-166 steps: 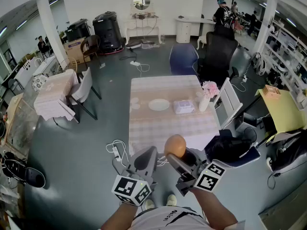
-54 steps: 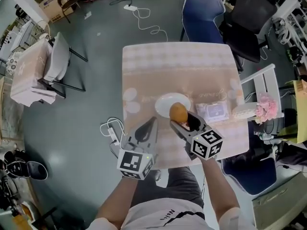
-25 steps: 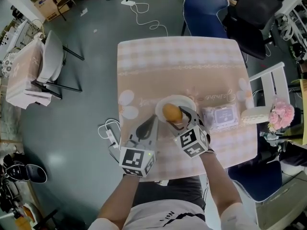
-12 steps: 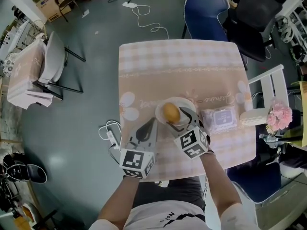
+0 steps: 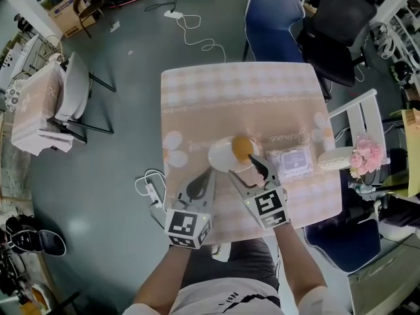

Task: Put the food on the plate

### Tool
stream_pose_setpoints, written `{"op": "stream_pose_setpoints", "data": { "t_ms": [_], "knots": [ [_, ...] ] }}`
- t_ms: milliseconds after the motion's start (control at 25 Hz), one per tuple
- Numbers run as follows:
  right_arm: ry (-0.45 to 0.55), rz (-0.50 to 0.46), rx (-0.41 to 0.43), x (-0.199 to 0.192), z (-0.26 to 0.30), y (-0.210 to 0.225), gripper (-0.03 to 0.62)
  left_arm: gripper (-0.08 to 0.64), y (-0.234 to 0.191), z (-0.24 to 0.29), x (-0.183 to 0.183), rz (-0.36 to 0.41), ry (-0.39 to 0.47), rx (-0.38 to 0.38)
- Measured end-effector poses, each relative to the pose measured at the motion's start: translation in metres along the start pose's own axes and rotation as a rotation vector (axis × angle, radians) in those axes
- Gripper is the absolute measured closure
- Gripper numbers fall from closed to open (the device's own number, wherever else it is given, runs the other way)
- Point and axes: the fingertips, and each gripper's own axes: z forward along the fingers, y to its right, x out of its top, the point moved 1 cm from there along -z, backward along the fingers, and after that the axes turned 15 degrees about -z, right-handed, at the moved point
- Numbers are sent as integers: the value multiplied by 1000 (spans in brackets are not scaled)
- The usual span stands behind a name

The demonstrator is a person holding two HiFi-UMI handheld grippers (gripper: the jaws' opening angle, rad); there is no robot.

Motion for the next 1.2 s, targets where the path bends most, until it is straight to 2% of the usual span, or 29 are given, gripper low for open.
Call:
{"op": "stream_pose_setpoints", "data": {
  "t_ms": [80, 240, 520, 800, 1200],
  "knots": [
    [33, 47, -17, 10, -13, 4, 318, 554, 9, -4, 4, 2, -2, -10],
    [86, 116, -62, 30, -38, 14, 424, 554, 26, -13, 17, 11, 1, -28],
    [167, 242, -101, 59, -71, 19, 536, 554, 57, -28, 40, 36, 8, -68],
    [258, 360, -101, 97, -103, 14, 565, 554, 87, -52, 63, 44, 19, -112],
    [354, 408, -107, 139, -141, 18, 575, 554, 125, -75, 98, 46, 58, -180]
  ]
}}
